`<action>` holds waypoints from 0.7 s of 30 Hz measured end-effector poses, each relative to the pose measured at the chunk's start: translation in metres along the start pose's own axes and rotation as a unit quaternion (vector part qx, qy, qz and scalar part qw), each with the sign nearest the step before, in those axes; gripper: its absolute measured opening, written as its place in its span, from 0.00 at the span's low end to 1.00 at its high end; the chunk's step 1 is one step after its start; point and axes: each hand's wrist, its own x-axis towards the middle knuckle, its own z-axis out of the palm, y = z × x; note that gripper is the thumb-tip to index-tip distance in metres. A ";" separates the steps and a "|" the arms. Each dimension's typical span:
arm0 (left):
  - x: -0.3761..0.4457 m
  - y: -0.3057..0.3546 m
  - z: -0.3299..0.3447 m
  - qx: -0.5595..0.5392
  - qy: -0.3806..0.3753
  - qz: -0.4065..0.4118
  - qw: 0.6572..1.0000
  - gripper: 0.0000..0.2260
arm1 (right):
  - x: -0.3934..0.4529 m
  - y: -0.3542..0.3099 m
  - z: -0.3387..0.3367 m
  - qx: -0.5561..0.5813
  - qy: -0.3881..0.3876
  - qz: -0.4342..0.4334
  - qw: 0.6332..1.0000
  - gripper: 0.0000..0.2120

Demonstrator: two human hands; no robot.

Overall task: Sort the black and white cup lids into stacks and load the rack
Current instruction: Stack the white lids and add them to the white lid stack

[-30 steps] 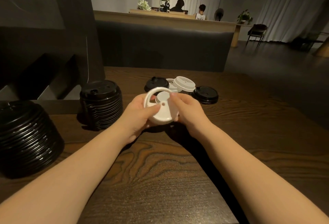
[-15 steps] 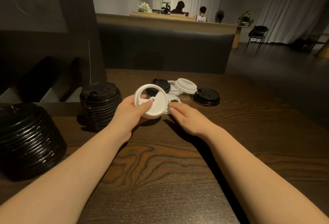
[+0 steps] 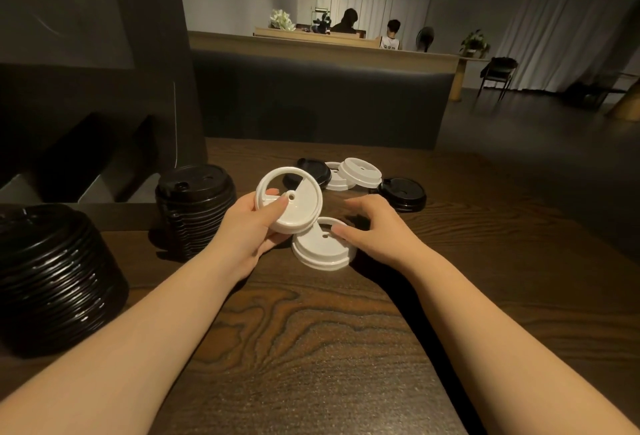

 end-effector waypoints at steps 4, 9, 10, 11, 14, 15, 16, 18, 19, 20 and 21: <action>0.000 -0.001 -0.001 0.028 0.000 0.011 1.000 0.11 | 0.000 0.000 -0.001 0.009 -0.091 0.053 0.994 0.41; 0.000 0.001 -0.001 0.063 0.000 0.017 0.998 0.10 | 0.003 -0.004 0.012 -0.126 -0.101 0.051 0.986 0.46; 0.000 0.001 -0.001 0.071 0.003 0.020 0.997 0.09 | 0.004 -0.002 0.011 -0.094 -0.093 0.056 0.990 0.46; 0.000 0.002 -0.001 0.075 0.007 0.021 0.997 0.07 | 0.004 0.000 0.007 -0.051 -0.079 0.053 0.994 0.45; 0.000 0.002 -0.002 0.090 0.019 0.019 0.996 0.06 | 0.000 0.006 -0.011 0.037 0.003 0.029 0.999 0.40; 0.000 0.001 -0.002 0.099 0.021 0.018 0.995 0.08 | -0.002 0.008 -0.016 0.062 0.037 0.015 0.997 0.39; 0.001 0.000 -0.002 0.107 0.024 0.016 0.994 0.11 | -0.003 0.008 -0.020 0.097 0.059 -0.002 0.994 0.36; 0.001 -0.001 -0.002 0.116 0.033 0.013 0.993 0.12 | -0.006 0.005 -0.023 0.167 0.057 -0.032 0.984 0.34; 0.000 -0.001 -0.002 0.120 0.034 0.013 0.992 0.12 | -0.007 0.003 -0.021 0.178 0.035 -0.037 0.983 0.35; 0.000 0.000 -0.001 0.128 0.031 0.011 0.991 0.12 | -0.008 0.000 -0.018 0.178 0.004 -0.040 0.983 0.37; -0.001 0.001 0.000 0.135 0.026 0.009 0.990 0.14 | -0.010 -0.004 -0.015 0.173 -0.028 -0.050 0.983 0.38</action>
